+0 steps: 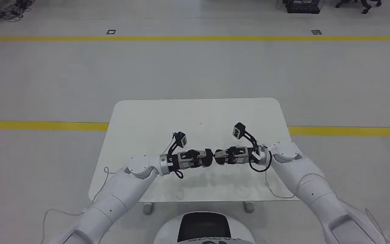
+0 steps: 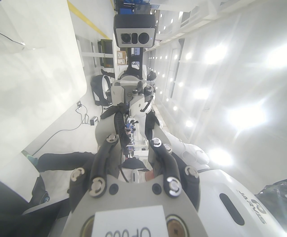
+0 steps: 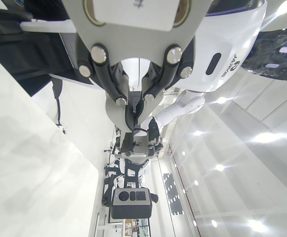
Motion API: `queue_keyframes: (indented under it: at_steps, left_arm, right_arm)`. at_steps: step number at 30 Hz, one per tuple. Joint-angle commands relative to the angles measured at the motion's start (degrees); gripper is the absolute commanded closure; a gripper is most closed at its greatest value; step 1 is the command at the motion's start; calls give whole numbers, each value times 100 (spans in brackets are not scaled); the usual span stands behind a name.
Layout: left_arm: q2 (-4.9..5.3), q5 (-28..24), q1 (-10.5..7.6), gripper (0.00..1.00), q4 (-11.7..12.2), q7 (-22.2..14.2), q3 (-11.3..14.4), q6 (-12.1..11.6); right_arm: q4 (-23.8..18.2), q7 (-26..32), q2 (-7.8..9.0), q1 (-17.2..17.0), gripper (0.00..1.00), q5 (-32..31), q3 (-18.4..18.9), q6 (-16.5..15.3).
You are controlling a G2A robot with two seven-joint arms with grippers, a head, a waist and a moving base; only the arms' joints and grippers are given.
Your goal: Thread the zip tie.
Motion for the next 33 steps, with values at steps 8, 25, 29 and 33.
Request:
queue_keyframes:
  at_steps: [8, 25, 29, 33]
  left_arm:
    - [3, -28, -8, 85, 32, 12, 26, -5]
    - [-8, -54, -53, 91, 96, 20, 112, -10]
    - [-7, -54, -54, 93, 104, 31, 124, -16]
    - [-5, -48, -53, 95, 108, 36, 133, -23]
  right_arm:
    - [69, -10, -22, -14, 100, 41, 39, -44]
    - [87, 92, -75, -18, 100, 51, 36, -61]
    - [106, 103, -88, -12, 100, 59, 36, -78]
    - [118, 100, -98, -17, 100, 65, 46, -98]
